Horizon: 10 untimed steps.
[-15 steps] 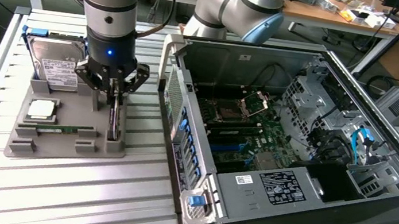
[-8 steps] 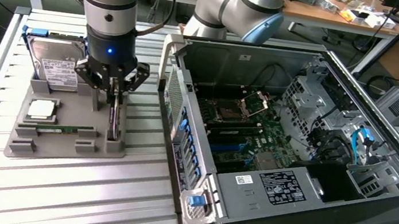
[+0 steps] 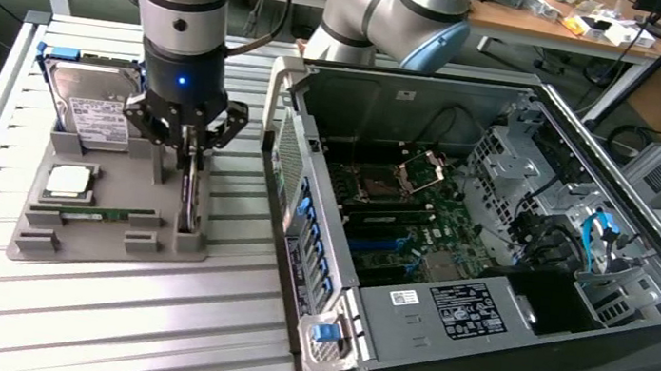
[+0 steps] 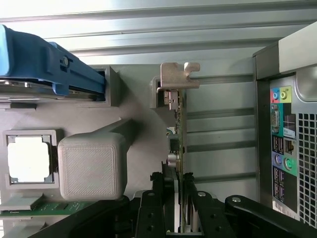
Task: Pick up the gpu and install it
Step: 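Pick up the gpu and move the gpu toward the slot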
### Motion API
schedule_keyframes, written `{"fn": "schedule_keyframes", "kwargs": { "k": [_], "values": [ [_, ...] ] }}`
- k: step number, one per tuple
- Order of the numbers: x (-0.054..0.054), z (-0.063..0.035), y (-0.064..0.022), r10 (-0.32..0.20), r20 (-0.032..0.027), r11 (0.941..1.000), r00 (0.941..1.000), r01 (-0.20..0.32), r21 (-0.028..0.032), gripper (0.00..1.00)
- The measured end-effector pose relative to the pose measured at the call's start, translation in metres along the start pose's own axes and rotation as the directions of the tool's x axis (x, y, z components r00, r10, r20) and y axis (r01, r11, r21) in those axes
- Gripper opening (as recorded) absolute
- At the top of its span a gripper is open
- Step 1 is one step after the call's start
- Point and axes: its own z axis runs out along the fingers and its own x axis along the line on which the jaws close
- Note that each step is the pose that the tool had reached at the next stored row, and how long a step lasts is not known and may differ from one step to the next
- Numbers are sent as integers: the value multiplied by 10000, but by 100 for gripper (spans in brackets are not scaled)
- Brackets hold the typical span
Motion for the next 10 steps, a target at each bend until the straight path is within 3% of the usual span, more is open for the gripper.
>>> {"fn": "schedule_keyframes", "kwargs": {
  "k": [10],
  "values": [
    [-2,-61,-1,0,-1,10000,10000,0,1,27]
  ]
}}
